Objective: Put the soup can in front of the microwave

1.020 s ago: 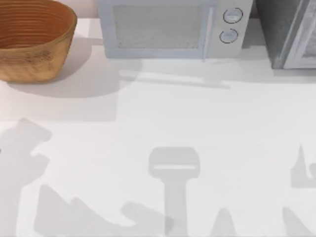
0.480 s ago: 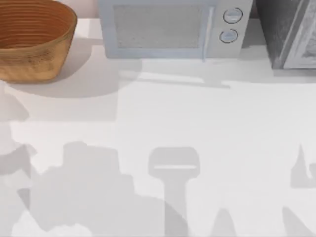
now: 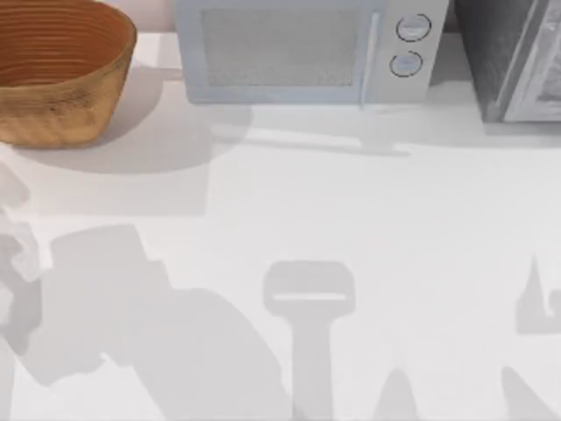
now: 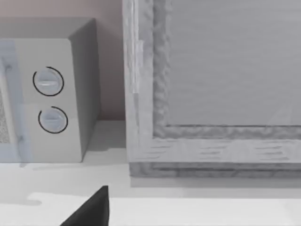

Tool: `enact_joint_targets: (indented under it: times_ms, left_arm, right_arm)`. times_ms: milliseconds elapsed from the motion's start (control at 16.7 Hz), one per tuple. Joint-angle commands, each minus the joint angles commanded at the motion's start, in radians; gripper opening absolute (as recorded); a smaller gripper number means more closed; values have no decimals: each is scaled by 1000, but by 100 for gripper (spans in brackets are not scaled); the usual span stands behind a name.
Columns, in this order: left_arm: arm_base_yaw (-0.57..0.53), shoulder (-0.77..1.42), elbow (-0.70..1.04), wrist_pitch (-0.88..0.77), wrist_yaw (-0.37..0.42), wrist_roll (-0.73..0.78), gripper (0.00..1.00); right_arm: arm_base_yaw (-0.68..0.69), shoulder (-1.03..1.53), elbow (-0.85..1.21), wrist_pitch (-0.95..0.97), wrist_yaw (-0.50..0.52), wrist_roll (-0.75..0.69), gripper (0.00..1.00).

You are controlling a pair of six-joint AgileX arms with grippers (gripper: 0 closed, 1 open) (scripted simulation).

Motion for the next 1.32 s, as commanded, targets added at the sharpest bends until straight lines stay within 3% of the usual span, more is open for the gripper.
enact_joint_targets:
  times_ms: [300,660,960,1320]
  left_arm:
    - [-3,3,-17,18,0,-3,100]
    - [1,52,-147,202,0,2,100]
    - [2,60,-167,227,0,3,100]
    - [2,60,-167,227,0,3,55]
  right_arm:
    - [0,0,0,0,0,0,100]
    - [0,0,0,0,0,0,100]
    - [0,0,0,0,0,0,100]
    - [0,0,0,0,0,0,100]
